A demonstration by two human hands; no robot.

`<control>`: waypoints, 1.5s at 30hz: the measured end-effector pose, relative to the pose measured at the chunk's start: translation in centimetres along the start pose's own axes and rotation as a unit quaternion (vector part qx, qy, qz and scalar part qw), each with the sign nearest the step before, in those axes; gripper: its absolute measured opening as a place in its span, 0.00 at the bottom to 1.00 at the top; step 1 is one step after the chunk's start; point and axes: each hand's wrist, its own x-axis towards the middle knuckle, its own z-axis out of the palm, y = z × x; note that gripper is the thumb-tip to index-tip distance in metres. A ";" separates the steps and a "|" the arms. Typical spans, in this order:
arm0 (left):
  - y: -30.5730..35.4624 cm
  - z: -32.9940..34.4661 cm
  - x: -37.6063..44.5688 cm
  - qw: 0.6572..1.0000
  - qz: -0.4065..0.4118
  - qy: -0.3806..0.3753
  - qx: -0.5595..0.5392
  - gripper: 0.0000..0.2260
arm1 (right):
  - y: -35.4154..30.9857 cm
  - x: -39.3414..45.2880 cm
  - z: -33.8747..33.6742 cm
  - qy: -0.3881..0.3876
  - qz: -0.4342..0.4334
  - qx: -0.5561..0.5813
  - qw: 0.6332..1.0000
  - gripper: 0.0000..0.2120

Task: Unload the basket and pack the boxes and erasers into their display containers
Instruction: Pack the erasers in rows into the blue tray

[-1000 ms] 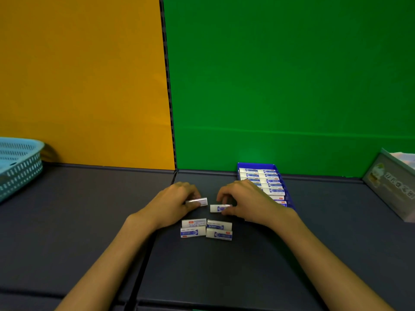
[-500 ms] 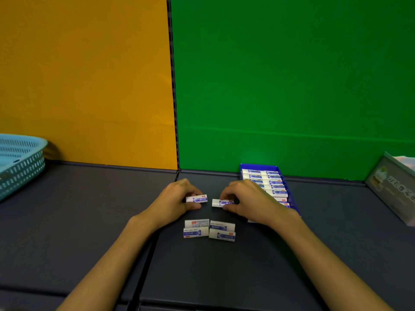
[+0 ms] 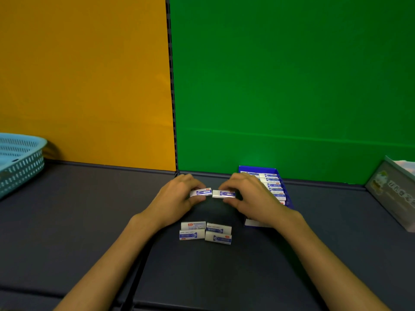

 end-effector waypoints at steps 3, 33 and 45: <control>1.6 0.0 0.9 1.000 0.016 0.011 0.009 0.12 | 1.1 -0.7 -1.3 0.015 0.023 0.010 1.000 0.12; 10.6 6.0 6.6 0.992 0.074 -0.030 0.101 0.17 | 8.2 -6.4 -5.1 -0.037 0.106 -0.011 0.994 0.13; 10.6 5.6 6.7 0.992 0.073 -0.044 0.096 0.15 | 8.6 -6.7 -5.0 -0.030 0.091 0.010 0.995 0.16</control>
